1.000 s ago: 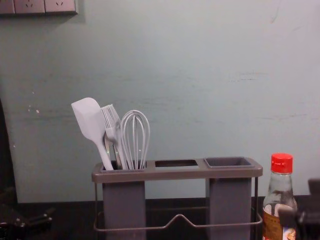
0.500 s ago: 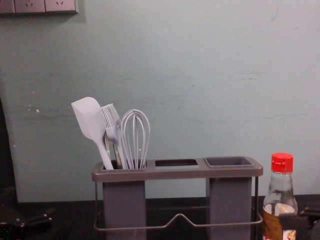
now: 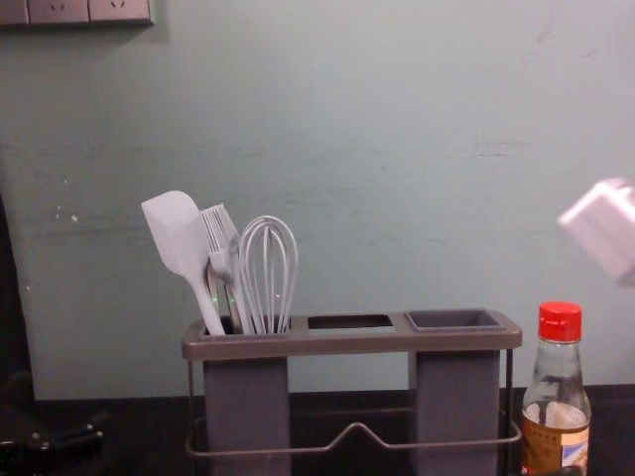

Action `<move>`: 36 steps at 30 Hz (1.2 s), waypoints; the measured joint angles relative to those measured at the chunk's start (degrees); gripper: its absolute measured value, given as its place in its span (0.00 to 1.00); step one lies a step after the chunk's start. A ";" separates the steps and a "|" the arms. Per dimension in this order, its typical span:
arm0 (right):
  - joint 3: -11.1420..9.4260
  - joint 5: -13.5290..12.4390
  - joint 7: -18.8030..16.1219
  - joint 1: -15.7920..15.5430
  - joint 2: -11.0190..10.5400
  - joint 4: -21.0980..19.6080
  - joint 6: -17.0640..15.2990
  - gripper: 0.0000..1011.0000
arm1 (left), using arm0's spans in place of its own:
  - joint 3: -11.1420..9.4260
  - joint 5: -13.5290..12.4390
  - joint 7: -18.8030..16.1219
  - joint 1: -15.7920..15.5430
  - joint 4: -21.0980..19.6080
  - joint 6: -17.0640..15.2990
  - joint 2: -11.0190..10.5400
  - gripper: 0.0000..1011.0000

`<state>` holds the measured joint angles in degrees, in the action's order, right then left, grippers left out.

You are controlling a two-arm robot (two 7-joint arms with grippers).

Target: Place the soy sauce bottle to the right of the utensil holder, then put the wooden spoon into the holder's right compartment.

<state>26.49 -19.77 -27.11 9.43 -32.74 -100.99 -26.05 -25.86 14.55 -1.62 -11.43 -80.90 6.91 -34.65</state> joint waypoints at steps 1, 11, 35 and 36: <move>0.75 0.24 0.01 0.77 0.53 0.71 -0.10 0.99 | 0.00 0.00 0.00 0.00 0.00 0.00 0.00 0.99; 4.94 1.69 0.32 4.99 4.69 5.86 0.06 0.99 | 0.00 0.00 0.00 0.00 0.00 0.00 0.00 0.99; 10.24 8.13 1.85 9.84 14.18 14.82 1.13 0.99 | 0.00 0.00 0.00 0.00 0.00 0.00 0.00 0.99; 10.29 8.29 1.88 9.90 14.39 15.02 1.06 0.99 | 0.00 0.00 0.00 0.00 0.00 0.00 0.00 0.99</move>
<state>36.78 -11.48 -25.23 19.34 -18.35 -85.97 -24.99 -25.86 14.55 -1.62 -11.43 -80.90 6.91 -34.64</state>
